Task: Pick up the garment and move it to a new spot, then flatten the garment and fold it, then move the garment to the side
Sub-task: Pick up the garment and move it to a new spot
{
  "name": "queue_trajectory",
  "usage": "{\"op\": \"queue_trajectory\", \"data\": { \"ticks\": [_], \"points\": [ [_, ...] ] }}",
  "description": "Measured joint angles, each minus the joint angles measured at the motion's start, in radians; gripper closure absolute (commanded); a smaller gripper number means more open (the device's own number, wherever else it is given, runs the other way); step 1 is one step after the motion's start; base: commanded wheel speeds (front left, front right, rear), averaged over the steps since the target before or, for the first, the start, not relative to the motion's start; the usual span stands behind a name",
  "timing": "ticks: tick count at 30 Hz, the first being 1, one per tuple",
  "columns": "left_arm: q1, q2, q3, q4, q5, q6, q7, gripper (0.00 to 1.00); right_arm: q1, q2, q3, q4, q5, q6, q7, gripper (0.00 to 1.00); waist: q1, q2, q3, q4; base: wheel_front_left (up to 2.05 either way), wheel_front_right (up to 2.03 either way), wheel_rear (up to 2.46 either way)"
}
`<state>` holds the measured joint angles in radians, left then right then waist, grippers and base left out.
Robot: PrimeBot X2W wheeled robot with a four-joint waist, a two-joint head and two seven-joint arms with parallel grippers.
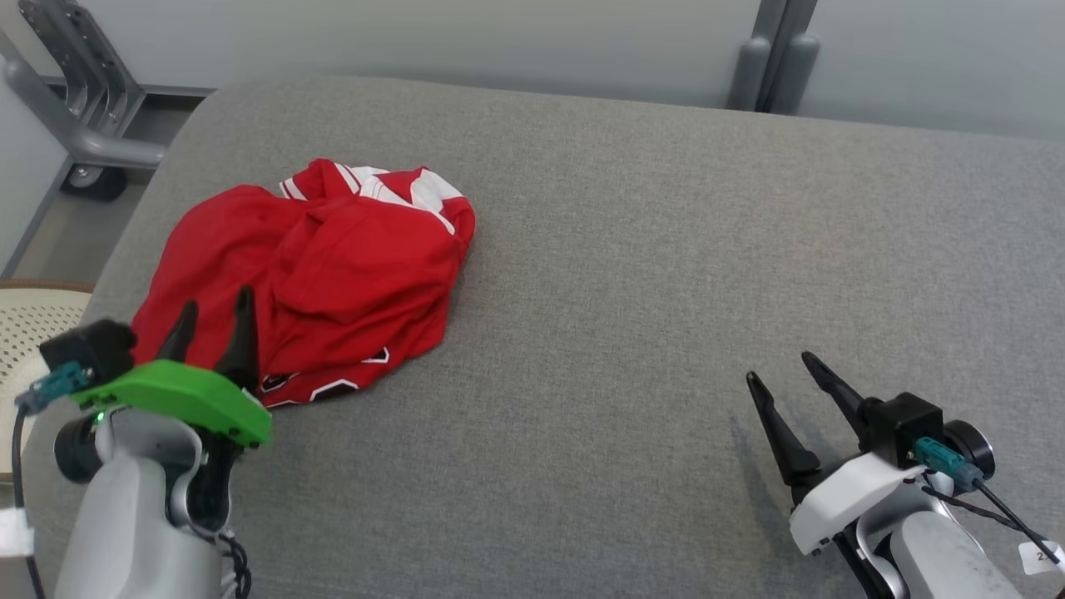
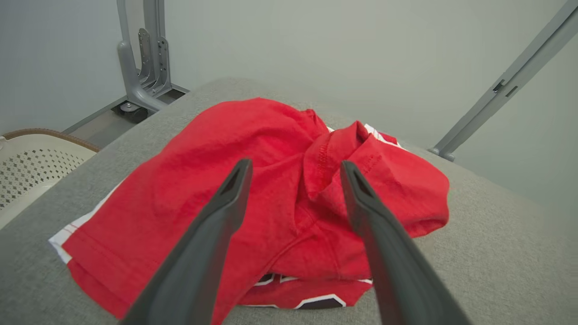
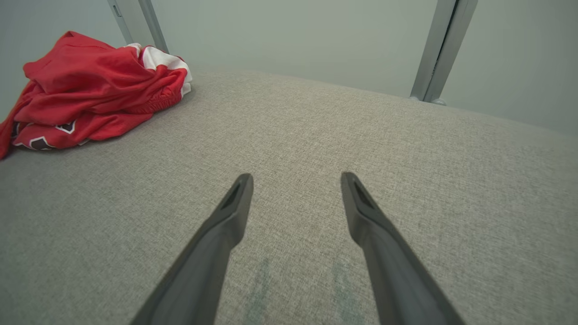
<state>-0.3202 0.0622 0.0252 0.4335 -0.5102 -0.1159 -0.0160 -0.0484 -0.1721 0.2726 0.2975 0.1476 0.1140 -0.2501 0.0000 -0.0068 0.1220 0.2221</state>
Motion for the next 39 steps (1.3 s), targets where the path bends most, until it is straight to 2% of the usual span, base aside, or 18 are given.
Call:
{"op": "queue_trajectory", "data": {
  "ticks": [6,10,15,16,17,18,24,30,34,39],
  "points": [
    [-0.119,-0.015,-0.034,0.042,-0.064,-0.008,0.141,0.00,-0.038,-0.016,0.009,-0.015,-0.010,0.000,0.000,0.00,0.0000,0.0000,0.076,-0.017,0.00,0.00,0.00],
    [-0.161,-0.015,-0.012,0.065,-0.111,-0.008,0.185,0.00,-0.085,-0.016,0.009,-0.033,-0.018,0.000,0.000,0.00,0.0000,0.0000,0.127,-0.035,0.00,0.00,0.00],
    [-0.184,-0.008,-0.007,0.118,-0.104,-0.008,0.199,0.00,-0.145,-0.016,-0.015,-0.044,-0.017,0.000,0.000,0.00,0.0000,0.0000,0.181,-0.068,0.00,0.00,0.00],
    [-0.189,-0.009,-0.011,0.131,-0.107,-0.008,0.207,0.55,-0.147,-0.016,-0.022,-0.044,-0.016,0.000,0.000,0.00,0.0000,0.0000,0.187,-0.076,0.00,0.00,0.00],
    [-0.193,-0.009,-0.017,0.142,-0.111,-0.008,0.211,0.89,-0.147,-0.016,-0.030,-0.042,-0.016,0.000,-0.001,0.00,0.0000,0.0000,0.192,-0.084,0.00,0.00,0.00],
    [-0.196,-0.010,-0.025,0.147,-0.115,-0.008,0.220,1.00,-0.147,-0.016,-0.037,-0.040,-0.015,0.000,-0.002,0.00,0.0000,0.0000,0.196,-0.091,0.00,0.00,0.00],
    [-0.219,-0.005,-0.086,0.132,-0.110,-0.008,0.226,1.00,-0.147,-0.012,-0.047,-0.026,-0.010,0.000,-0.002,0.00,0.0000,0.0000,0.196,-0.107,0.00,0.00,0.00],
    [-0.334,-0.005,-0.184,-0.009,-0.103,-0.008,0.204,1.00,-0.144,0.010,-0.052,-0.004,-0.005,0.000,-0.002,0.00,0.0000,0.0000,0.164,-0.101,0.00,0.00,0.00],
    [-0.413,0.015,-0.230,-0.112,-0.108,-0.008,0.210,1.00,-0.142,0.043,-0.039,0.005,0.005,0.000,-0.002,0.00,0.0000,0.0000,0.136,-0.102,0.00,0.00,0.00],
    [-0.476,0.000,-0.316,-0.212,-0.208,-0.008,0.290,1.00,-0.141,0.084,-0.025,0.012,0.017,0.000,-0.002,0.00,0.0000,0.0000,0.109,-0.127,0.00,0.00,0.00]
  ]
}}
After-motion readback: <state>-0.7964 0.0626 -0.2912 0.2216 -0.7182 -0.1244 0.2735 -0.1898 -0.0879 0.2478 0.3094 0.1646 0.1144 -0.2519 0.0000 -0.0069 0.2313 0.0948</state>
